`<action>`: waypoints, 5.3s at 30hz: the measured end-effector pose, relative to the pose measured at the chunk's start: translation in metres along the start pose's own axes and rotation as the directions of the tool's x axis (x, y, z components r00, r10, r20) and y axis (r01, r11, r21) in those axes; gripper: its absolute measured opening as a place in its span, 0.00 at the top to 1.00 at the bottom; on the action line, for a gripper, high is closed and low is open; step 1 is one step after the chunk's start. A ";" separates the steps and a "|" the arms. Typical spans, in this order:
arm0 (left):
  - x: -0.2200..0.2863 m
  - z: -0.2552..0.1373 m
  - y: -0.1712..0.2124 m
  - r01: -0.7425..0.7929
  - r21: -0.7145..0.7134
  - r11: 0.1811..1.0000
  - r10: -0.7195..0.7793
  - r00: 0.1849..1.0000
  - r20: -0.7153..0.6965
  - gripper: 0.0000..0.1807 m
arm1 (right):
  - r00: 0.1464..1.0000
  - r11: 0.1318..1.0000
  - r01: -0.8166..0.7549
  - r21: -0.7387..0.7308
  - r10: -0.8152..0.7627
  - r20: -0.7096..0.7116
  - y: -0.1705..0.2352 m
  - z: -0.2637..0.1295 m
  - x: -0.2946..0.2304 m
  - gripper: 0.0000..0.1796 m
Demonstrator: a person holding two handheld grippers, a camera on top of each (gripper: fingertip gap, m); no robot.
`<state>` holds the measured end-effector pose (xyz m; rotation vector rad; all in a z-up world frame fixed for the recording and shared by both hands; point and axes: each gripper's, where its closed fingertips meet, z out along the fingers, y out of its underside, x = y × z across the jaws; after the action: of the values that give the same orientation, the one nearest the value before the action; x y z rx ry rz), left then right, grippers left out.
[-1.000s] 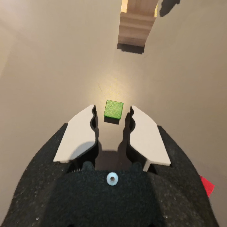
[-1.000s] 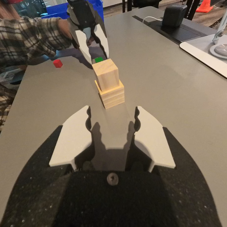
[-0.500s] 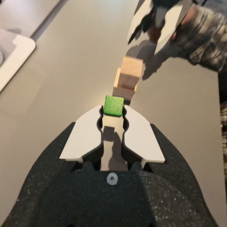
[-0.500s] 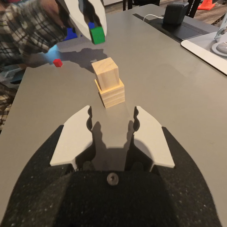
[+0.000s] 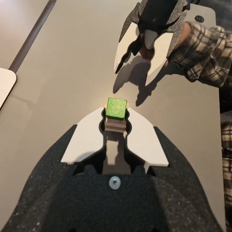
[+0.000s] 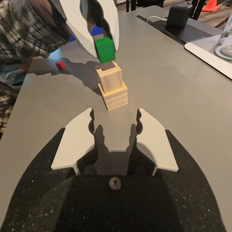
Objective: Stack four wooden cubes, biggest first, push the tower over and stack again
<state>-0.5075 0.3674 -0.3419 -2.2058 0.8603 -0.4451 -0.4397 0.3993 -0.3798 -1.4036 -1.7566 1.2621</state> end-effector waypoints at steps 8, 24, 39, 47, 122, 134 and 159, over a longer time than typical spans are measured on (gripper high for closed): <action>0.003 0.007 0.004 0.019 -0.005 1.000 -0.019 0.999 -0.030 0.84 | 1.000 1.000 0.000 -0.002 0.000 0.002 0.000 0.000 -0.001 0.64; 0.002 0.000 0.001 0.039 0.049 0.998 -0.038 0.999 -0.026 0.69 | 1.000 1.000 -0.004 -0.005 0.004 0.007 0.002 0.000 -0.001 0.64; 0.065 -0.149 0.173 -0.061 0.073 0.995 0.065 0.997 -0.051 0.67 | 1.000 1.000 0.013 -0.010 -0.013 0.025 0.000 0.005 -0.007 0.64; 0.091 -0.133 0.233 -0.136 -0.053 0.989 0.128 0.983 -0.134 0.72 | 0.999 1.000 0.015 0.022 -0.016 0.043 -0.007 0.005 -0.012 0.64; 0.005 -0.008 -0.010 -0.001 -0.073 0.997 -0.004 0.998 -0.068 0.88 | 0.999 1.000 -0.016 -0.002 0.016 0.033 0.002 0.000 -0.004 0.64; -0.005 -0.069 -0.008 0.015 0.077 0.997 -0.019 0.998 0.054 0.64 | 0.999 0.999 -0.049 -0.009 0.048 -0.016 0.003 -0.004 0.004 0.62; 0.041 -0.196 0.132 0.173 0.482 0.859 -0.305 0.928 0.212 0.66 | 0.744 0.691 -0.665 -0.284 0.578 -0.337 -0.029 0.062 -0.012 1.00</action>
<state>-0.6418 0.1732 -0.3011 -1.8739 0.2811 -0.3910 -0.5016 0.3676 -0.3768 -2.4376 -1.4536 1.0176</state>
